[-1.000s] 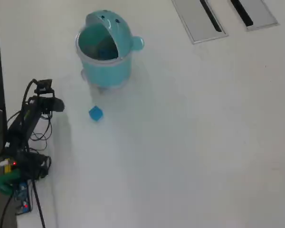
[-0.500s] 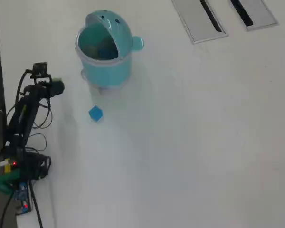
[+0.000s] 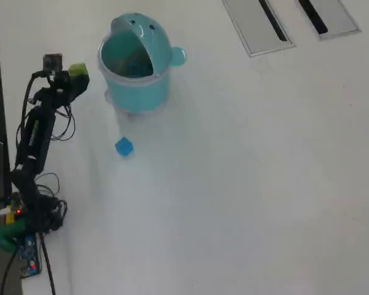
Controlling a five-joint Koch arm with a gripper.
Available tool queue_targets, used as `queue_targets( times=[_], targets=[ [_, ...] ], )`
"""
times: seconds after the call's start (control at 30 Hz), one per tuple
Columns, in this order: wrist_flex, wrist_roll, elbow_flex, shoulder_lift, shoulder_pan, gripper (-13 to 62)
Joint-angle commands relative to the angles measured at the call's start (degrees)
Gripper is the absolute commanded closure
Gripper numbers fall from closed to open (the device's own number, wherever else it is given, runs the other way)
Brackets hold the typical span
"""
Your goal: Grasp RGB lego blocks and put them in the bin one by one.
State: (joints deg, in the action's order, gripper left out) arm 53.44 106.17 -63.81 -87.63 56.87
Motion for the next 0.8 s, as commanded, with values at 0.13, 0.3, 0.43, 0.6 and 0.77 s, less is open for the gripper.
queue_targets(
  times=[0.13,0.3,0.43,0.6,0.77],
  targets=[
    [-3.5,0.1,13.8,3.5,-1.1,36.9],
    [-3.4,0.1,27.4,11.3,-2.3,36.9],
    [-3.4,0.1,38.1,18.2,-3.5,36.9],
    [-5.0,0.1,47.2,24.3,-4.8,36.9],
    [-4.7,0.2,53.0,28.2,-6.1,36.9]
  ],
)
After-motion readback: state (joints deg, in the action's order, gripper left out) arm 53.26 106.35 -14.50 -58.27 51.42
